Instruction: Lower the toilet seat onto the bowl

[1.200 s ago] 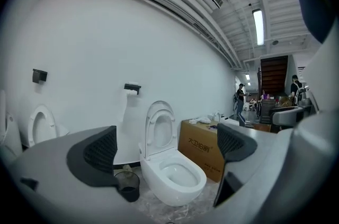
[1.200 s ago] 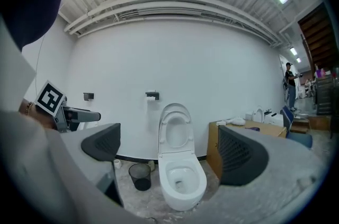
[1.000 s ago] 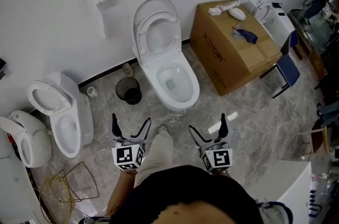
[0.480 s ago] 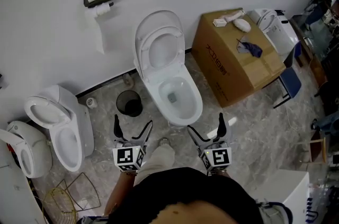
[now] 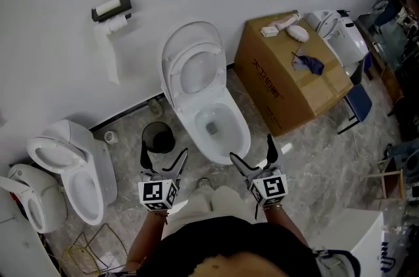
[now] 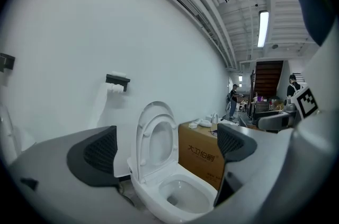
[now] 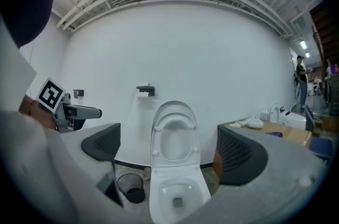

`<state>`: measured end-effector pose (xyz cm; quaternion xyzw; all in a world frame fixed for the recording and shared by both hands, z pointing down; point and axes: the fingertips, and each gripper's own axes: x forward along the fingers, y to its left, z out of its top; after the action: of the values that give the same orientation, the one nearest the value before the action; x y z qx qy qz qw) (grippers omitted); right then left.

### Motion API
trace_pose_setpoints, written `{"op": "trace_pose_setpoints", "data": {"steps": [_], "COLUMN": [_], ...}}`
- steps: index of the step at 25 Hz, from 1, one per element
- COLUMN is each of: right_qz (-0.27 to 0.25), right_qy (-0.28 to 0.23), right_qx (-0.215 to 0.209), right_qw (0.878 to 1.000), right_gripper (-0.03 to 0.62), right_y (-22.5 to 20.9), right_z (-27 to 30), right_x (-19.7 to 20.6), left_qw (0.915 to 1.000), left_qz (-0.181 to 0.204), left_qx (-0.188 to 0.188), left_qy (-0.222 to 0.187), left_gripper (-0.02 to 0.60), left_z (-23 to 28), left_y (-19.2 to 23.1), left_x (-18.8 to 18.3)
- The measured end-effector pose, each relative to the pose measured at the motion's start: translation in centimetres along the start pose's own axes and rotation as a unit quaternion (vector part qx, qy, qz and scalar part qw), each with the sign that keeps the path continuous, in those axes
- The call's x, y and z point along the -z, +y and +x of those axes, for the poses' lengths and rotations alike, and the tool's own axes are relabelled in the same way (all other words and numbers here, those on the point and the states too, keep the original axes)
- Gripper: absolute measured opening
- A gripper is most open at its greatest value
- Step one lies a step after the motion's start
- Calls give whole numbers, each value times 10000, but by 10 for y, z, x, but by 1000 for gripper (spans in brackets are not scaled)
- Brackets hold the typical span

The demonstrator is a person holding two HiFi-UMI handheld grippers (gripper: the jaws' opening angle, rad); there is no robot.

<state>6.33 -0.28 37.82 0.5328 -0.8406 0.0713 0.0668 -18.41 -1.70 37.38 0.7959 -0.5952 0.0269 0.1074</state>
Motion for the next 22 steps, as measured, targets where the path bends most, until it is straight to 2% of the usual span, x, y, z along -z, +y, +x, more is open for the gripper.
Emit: {"op": "trace_pose_setpoints", "data": {"steps": [9,14,22], "right_qz": [-306,-412,-514], "right_qy": [-225,-200,-86], "right_qx": [-17,-248,-522], "right_qw": [9993,9986,9973], "right_gripper": [561,561,561], "right_y": [-32,-40,-56], "right_z": [43,75,127], "right_x": [-19,-19,-13], "left_qw": [9999,9998,9995], "left_qz": [102,155,39], "left_qx": [-8,-128,-298], "left_qy": [12,-9,26], "left_gripper": [560,561,560], "left_z": [40,65,107], "left_y": [0,4,13], "left_x": [5,0,3]}}
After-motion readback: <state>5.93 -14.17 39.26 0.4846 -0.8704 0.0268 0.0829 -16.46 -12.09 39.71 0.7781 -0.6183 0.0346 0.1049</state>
